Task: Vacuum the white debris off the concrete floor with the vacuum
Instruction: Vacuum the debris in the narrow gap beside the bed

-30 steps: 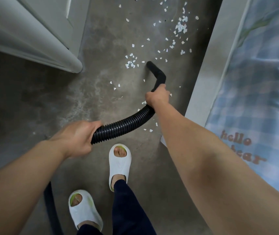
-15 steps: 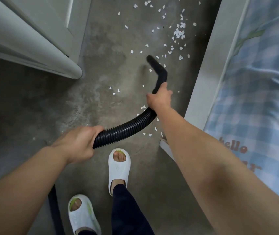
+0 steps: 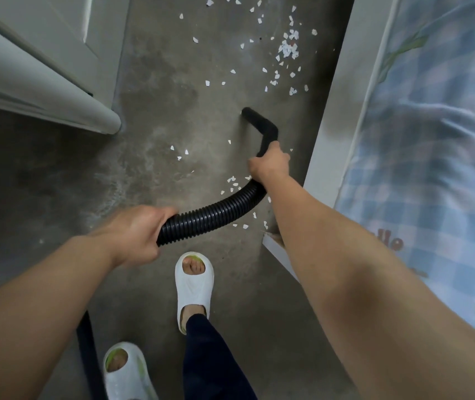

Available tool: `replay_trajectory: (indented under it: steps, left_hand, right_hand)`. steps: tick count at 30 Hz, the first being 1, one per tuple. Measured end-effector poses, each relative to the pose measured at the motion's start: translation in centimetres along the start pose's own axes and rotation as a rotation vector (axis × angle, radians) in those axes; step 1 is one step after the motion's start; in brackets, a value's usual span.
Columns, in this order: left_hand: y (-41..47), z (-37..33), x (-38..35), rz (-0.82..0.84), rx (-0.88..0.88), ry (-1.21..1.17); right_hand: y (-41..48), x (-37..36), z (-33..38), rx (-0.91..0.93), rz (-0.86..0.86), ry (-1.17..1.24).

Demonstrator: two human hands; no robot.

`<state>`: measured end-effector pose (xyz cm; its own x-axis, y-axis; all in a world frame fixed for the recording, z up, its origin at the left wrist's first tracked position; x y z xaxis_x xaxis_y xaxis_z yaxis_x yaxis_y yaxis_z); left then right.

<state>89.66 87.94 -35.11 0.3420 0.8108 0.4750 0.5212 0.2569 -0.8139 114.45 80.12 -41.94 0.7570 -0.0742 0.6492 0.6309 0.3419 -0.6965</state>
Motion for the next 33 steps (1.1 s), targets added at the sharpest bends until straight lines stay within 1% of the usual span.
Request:
replay_trajectory:
  steps: [2, 4, 7, 11, 15, 21, 23, 28, 33]
  left_hand:
    - [-0.6, 0.3, -0.2, 0.037, 0.001, 0.042]
    - [-0.9, 0.7, -0.2, 0.056, -0.003, 0.092]
    - [-0.9, 1.2, 0.4, 0.031, -0.013, 0.155]
    - [-0.5, 1.0, 0.5, 0.004, -0.068, 0.222]
    - [-0.2, 1.1, 0.2, -0.012, -0.104, 0.220]
    - [-1.6, 2.8, -1.5, 0.018, -0.184, 0.275]
    - [-2.3, 3.7, -1.7, 0.019, -0.192, 0.275]
    - [-3.8, 5.9, -1.8, 0.019, -0.230, 0.358]
    - [-4.1, 7.5, -2.2, 0.012, -0.244, 0.448]
  right_hand:
    - [-1.0, -1.0, -0.8, 0.005, 0.026, 0.016]
    - [-1.9, -1.6, -2.2, -0.057, 0.018, 0.058]
    - [-3.8, -1.8, -5.0, -0.222, -0.079, 0.165]
    - [-5.6, -1.9, -7.7, -0.358, -0.192, 0.240]
    - [-6.4, -2.1, -8.4, -0.418, -0.221, 0.300]
    - [-9.6, -4.9, -9.4, -0.425, -0.243, 0.330]
    - [-11.0, -6.1, -10.1, -0.464, -0.262, 0.365]
    - [-15.2, -10.3, -11.6, -0.580, -0.304, 0.482]
    - [-18.2, -13.8, -12.4, -0.683, -0.309, 0.570]
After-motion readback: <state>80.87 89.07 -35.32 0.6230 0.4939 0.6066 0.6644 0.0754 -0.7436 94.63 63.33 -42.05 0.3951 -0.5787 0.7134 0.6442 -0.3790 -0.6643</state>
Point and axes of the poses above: each hand's wrist, its own y-axis towards the middle knuckle, its own x-axis out of the back of the hand, z = x × y, the point moved 9 cm from there along y, towards the middle knuckle, and after that the axes turned 12 degrees about x, right-handed, at the moved point
